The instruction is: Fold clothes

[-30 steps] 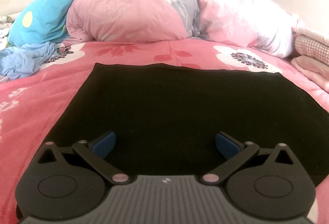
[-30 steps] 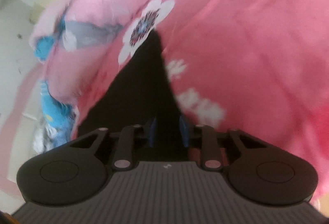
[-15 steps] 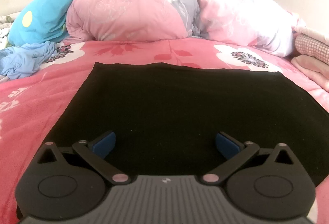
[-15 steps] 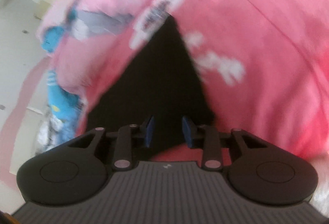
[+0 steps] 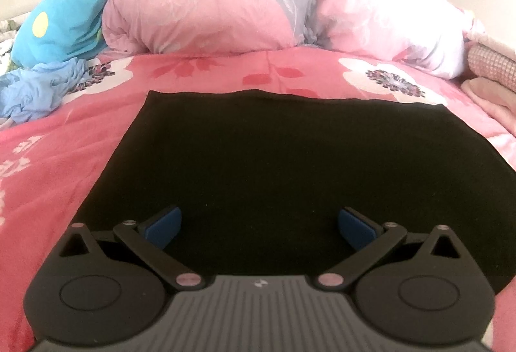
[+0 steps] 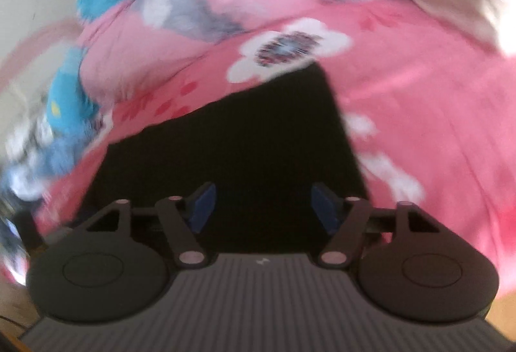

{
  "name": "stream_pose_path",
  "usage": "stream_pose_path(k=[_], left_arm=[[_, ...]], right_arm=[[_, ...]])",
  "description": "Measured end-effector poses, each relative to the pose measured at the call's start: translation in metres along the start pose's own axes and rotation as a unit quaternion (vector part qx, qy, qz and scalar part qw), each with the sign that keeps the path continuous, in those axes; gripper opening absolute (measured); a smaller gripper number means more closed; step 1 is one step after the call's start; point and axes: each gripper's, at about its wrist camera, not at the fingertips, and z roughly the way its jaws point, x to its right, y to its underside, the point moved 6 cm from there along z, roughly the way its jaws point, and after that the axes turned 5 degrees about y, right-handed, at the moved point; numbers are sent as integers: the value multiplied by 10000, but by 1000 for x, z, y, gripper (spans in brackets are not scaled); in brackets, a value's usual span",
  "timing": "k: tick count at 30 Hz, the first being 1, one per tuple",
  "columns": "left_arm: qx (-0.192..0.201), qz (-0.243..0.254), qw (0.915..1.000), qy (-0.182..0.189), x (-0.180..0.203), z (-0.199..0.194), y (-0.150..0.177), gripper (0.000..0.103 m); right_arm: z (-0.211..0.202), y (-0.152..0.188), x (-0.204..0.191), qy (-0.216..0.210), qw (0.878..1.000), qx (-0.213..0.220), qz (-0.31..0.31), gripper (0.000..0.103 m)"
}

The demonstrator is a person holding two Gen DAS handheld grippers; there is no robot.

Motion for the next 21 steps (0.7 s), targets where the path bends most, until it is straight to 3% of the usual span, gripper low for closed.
stream_pose_path(k=[3, 8, 17, 21], left_arm=[[-98, -22, 9999, -5, 0, 0, -2, 103], [-243, -62, 9997, 16, -2, 1, -5, 103], [-363, -73, 9993, 64, -3, 0, -10, 103], [-341, -47, 9994, 45, -3, 0, -10, 103]], right_arm=[[31, -12, -36, 130, 9977, 170, -639, 81], [81, -16, -80, 547, 9848, 329, -1618, 81], [125, -3, -117, 682, 9701, 469, -2282, 83], [133, 5, -122, 721, 9662, 529, -2417, 88]])
